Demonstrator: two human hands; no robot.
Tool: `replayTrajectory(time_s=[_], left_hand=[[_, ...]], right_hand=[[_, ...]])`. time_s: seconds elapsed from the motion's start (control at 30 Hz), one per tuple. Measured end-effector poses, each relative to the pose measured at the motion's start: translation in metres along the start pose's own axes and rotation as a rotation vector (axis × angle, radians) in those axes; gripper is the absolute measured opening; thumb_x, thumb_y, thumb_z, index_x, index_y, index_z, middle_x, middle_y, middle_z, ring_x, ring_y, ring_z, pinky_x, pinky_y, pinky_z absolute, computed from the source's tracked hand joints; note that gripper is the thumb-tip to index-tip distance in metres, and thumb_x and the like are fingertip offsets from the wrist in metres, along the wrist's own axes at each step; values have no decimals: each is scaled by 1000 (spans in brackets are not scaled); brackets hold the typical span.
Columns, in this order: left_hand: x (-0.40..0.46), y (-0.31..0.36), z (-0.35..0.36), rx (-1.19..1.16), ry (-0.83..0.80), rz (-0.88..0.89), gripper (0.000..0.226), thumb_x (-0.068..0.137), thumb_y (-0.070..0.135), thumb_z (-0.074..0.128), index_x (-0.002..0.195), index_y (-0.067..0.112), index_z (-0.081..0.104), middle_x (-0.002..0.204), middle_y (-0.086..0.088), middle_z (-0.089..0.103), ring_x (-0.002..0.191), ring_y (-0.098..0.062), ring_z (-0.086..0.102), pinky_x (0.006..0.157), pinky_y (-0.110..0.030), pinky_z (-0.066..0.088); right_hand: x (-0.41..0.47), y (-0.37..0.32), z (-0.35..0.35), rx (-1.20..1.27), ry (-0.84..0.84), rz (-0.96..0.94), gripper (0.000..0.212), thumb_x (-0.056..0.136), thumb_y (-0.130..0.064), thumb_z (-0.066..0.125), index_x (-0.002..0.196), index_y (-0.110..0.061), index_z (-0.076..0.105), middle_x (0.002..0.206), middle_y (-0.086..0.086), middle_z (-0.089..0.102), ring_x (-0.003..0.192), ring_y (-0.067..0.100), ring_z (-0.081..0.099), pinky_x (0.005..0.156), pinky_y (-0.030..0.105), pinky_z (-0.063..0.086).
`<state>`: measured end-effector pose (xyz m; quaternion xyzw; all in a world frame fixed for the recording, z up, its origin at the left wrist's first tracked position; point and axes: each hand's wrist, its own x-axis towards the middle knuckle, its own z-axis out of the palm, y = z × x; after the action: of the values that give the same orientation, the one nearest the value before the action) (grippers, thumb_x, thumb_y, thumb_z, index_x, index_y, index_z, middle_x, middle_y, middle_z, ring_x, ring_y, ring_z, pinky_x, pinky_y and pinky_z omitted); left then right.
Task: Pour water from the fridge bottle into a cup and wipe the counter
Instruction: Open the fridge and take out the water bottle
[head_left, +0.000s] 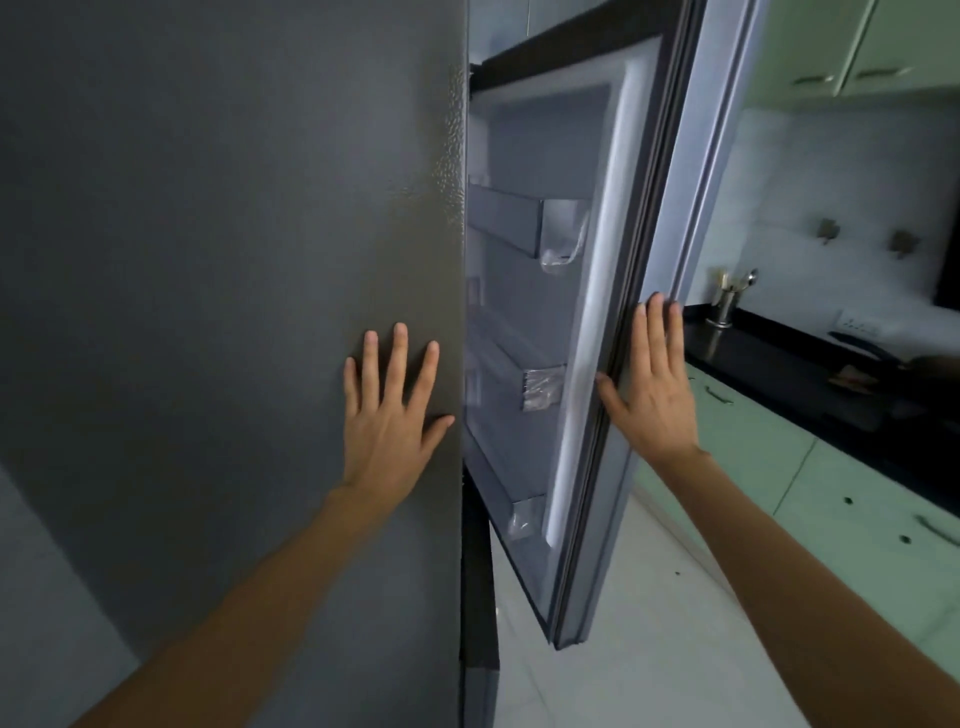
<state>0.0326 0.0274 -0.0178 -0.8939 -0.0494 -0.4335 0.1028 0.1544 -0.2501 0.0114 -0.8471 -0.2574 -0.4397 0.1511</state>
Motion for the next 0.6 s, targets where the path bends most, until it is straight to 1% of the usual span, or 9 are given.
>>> replayTrajectory(time_s=[0.1, 0.2, 0.3, 0.37, 0.5, 0.6], left_hand=[[0, 3, -3, 18, -21, -13, 83, 85, 50, 63, 150, 15, 26, 157, -22, 19, 143, -47, 16, 112, -62, 21], [2, 5, -5, 34, -45, -37, 85, 83, 51, 64, 150, 15, 25, 157, -23, 19, 143, -47, 16, 112, -62, 22], [2, 10, -7, 45, -61, -65, 85, 83, 52, 63, 150, 13, 27, 156, -24, 19, 142, -47, 16, 111, -62, 24], [3, 14, -8, 56, -66, -83, 86, 82, 51, 63, 149, 12, 27, 156, -24, 19, 142, -47, 16, 110, -62, 26], [2, 21, -12, 82, -110, -129, 86, 83, 50, 63, 149, 10, 25, 157, -24, 17, 143, -47, 16, 110, -59, 28], [2, 29, -16, 114, -134, -167, 86, 83, 45, 67, 149, 7, 26, 156, -24, 18, 142, -47, 20, 109, -59, 30]], right_hand=[[-1, 25, 0, 2, -35, 26, 81, 93, -36, 49, 151, 0, 6, 159, 19, 2, 147, 36, -2, 121, 45, 6], [2, 54, -1, 1, -94, 35, 86, 92, -41, 57, 152, -5, 7, 159, 18, -2, 147, 35, -4, 120, 44, 5], [6, 79, -2, 4, -149, 46, 91, 88, -38, 63, 152, -5, 8, 159, 19, -2, 147, 34, -4, 120, 43, 5], [9, 94, -2, 6, -172, 47, 91, 86, -36, 66, 152, -5, 10, 159, 20, 0, 147, 34, -2, 120, 44, 9], [12, 118, -4, -3, -232, 57, 92, 86, -38, 64, 153, -9, 7, 160, 15, -5, 148, 30, -3, 113, 50, 25], [15, 131, -5, 3, -264, 50, 93, 86, -38, 64, 153, -11, 5, 160, 13, -8, 148, 29, -4, 111, 53, 27]])
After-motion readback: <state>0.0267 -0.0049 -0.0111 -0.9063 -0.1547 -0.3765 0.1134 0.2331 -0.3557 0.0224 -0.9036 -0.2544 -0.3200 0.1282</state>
